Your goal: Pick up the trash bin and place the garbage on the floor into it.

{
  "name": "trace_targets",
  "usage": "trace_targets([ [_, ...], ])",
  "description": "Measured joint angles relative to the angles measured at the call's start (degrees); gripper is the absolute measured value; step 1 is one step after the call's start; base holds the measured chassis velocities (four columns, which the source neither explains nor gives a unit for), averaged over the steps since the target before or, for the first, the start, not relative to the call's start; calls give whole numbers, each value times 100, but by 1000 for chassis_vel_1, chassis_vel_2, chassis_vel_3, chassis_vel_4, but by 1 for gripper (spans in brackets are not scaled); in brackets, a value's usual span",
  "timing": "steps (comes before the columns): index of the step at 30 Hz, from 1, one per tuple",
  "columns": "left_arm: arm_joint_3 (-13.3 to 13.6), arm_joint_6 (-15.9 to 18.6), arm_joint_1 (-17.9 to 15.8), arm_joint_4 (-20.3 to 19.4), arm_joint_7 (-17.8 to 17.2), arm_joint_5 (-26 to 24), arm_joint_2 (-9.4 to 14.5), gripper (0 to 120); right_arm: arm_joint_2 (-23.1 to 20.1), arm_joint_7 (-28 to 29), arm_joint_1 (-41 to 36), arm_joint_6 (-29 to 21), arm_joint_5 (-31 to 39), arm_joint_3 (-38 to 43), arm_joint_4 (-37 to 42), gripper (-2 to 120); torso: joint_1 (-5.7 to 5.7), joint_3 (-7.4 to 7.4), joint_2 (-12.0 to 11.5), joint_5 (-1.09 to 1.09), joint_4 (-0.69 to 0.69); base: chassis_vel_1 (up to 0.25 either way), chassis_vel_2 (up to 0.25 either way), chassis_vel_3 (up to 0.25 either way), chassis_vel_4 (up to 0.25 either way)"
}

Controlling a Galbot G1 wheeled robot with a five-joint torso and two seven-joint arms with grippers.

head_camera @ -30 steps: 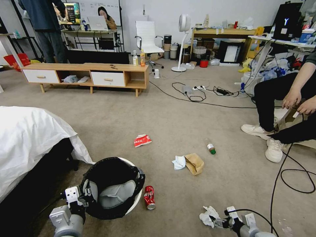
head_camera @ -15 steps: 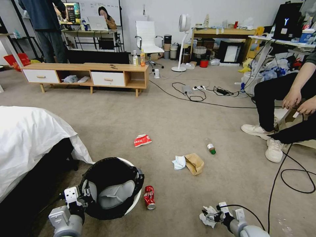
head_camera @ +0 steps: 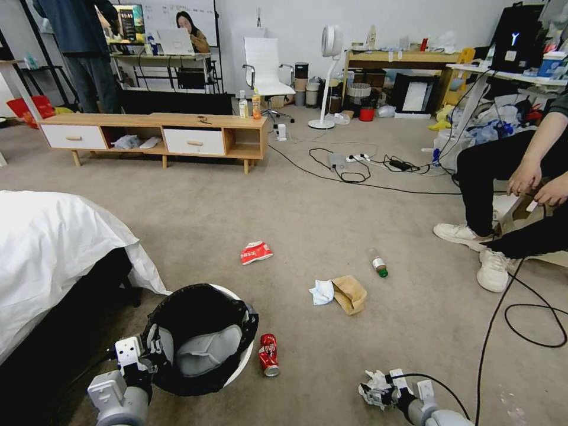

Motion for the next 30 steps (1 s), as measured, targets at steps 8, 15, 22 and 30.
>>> trace_targets([
  [8,15,-5,2,2,1,13,-11,6,-28,0,-62,111,-19,51,-37,61,0,0,0,0,0,0,0,0,0],
  [15,11,-8,6,2,3,16,-9,6,-34,1,-62,148,-8,53,-31,42,0,0,0,0,0,0,0,0,0],
  [22,12,-21,17,6,9,35,-22,6,-56,5,-46,226,-9,46,-27,14,0,0,0,0,0,0,0,0,0],
  [30,36,-22,11,7,10,51,-33,6,-144,6,-116,306,-69,76,258,0,0,0,0,0,0,0,0,0,0],
])
